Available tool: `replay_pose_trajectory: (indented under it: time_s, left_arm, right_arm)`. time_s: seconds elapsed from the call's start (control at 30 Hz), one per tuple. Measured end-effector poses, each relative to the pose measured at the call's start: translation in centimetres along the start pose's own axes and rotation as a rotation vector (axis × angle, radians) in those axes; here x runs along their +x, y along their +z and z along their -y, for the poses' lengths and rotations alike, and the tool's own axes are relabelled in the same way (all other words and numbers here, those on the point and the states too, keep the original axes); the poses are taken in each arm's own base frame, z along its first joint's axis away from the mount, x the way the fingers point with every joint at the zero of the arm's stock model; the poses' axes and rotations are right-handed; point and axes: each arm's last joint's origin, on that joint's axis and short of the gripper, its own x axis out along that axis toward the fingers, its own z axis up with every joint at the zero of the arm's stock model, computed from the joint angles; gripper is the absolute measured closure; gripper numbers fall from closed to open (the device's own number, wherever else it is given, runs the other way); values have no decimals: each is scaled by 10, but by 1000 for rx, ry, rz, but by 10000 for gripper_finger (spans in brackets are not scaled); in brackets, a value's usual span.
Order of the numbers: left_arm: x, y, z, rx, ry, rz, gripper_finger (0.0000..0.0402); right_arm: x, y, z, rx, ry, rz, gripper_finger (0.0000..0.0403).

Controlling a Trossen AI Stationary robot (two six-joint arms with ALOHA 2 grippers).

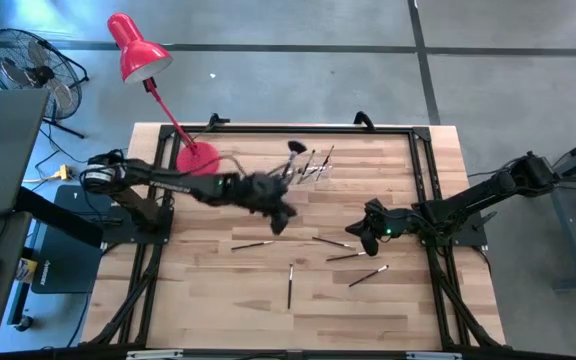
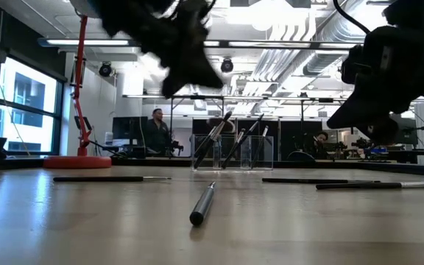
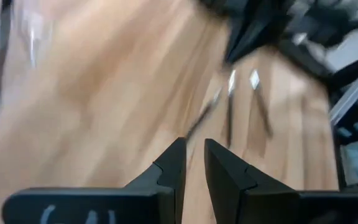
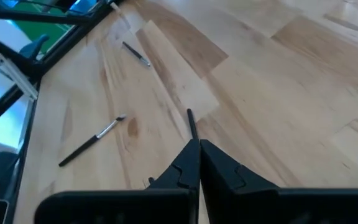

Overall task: Put items in baskets/containers
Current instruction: Adjust the foundation brush in the transparent organizer

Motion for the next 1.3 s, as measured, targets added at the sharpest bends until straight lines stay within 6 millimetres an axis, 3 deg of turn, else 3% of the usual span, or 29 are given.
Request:
replay_pose_trajectory:
  time_s: [0.1,0.17,0.27,0.37,0.5,0.7,0.8,1.07,1.3]
  left_arm:
    - [-1,-37,2,-100,-4,45,346]
    - [-9,-67,-4,-167,0,85,346]
    - [-23,-97,-9,-265,-49,203,346]
    - [-36,-131,-25,-325,-8,193,346]
    - [-42,-152,-37,-388,8,182,346]
    - [-49,-159,-46,-388,-21,207,346]
    - [-54,-163,-49,-354,-28,194,346]
    - [-75,-167,-74,-343,-55,208,346]
    - [-87,-165,-95,-314,-107,189,346]
  right_arm:
    - [0,1,-2,1,19,5,401]
    - [1,4,-6,-5,19,-11,402]
    - [3,14,-17,-58,-49,-76,402]
    - [9,34,-33,-169,-144,-126,402]
    - [37,69,-49,-252,-203,-132,402]
    - [93,118,-48,-223,-310,-186,403]
    - [111,142,-43,-189,-367,-187,403]
    - [128,193,-15,-74,-444,-137,403]
    - [133,202,1,-49,-510,-133,403]
